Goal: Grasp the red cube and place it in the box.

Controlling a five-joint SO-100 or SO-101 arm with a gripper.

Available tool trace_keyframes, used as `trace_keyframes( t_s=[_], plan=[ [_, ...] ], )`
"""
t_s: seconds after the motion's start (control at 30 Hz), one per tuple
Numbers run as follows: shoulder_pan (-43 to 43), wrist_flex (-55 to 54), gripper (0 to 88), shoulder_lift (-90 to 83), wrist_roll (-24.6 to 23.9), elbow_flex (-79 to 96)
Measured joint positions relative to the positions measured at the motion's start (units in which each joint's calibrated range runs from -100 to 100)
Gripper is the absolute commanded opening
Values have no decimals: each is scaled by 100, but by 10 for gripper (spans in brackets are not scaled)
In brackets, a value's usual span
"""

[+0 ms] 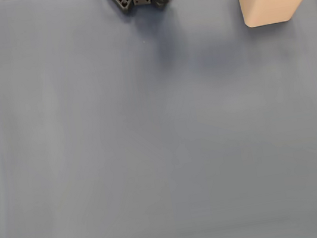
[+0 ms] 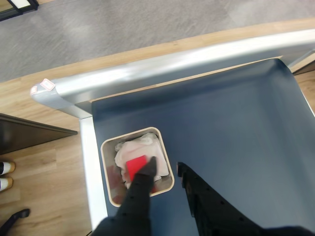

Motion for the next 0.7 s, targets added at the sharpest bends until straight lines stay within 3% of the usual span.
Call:
trace_keyframes(
  t_s=[0.23, 0.7],
  plan=[
    [180, -32, 2, -27, 34, 0],
    [1413, -146, 2, -36, -34, -9]
  ],
)
